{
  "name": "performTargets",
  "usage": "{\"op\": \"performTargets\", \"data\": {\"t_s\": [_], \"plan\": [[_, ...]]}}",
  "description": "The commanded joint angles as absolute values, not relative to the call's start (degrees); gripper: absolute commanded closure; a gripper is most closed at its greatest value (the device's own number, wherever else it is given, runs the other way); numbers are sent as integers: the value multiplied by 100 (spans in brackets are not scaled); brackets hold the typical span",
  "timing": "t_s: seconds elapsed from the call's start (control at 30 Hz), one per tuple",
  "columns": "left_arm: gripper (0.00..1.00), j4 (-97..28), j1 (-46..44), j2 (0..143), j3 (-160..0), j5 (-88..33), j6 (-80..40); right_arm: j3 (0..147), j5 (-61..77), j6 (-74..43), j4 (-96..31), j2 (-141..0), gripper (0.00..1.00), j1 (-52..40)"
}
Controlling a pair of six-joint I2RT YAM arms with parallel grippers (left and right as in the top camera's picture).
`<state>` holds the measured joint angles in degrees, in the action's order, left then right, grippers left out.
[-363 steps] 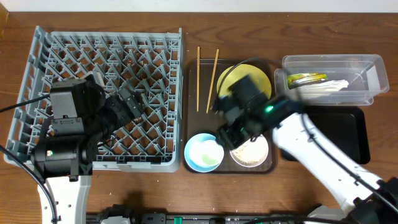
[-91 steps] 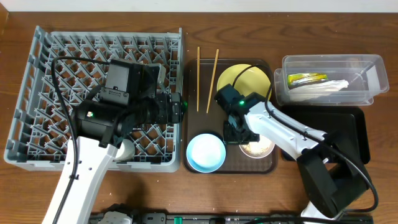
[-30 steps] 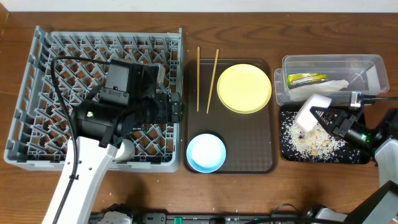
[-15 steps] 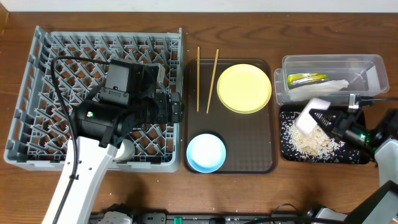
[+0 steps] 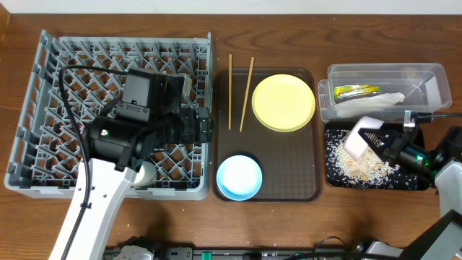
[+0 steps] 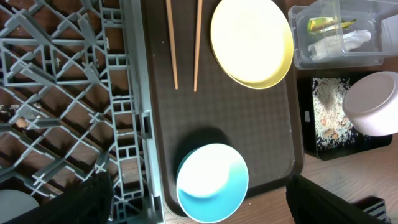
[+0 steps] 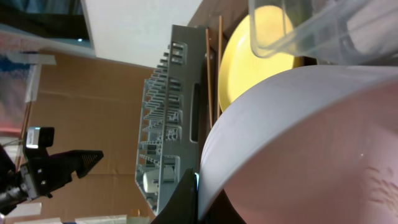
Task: Sort waste into correct bins and load items into the dishwasher
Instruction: 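Tip the scraps bowl over the black tray to empty the food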
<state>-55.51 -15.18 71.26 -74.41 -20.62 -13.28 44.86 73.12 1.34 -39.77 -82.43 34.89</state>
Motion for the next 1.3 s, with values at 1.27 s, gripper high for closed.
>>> {"op": "performTargets", "data": {"t_s": [1.27], "plan": [[9, -5579, -1535, 7153, -7524, -2008, -1319, 4532, 6584, -628, -3859, -7636, 99, 2965]]}}
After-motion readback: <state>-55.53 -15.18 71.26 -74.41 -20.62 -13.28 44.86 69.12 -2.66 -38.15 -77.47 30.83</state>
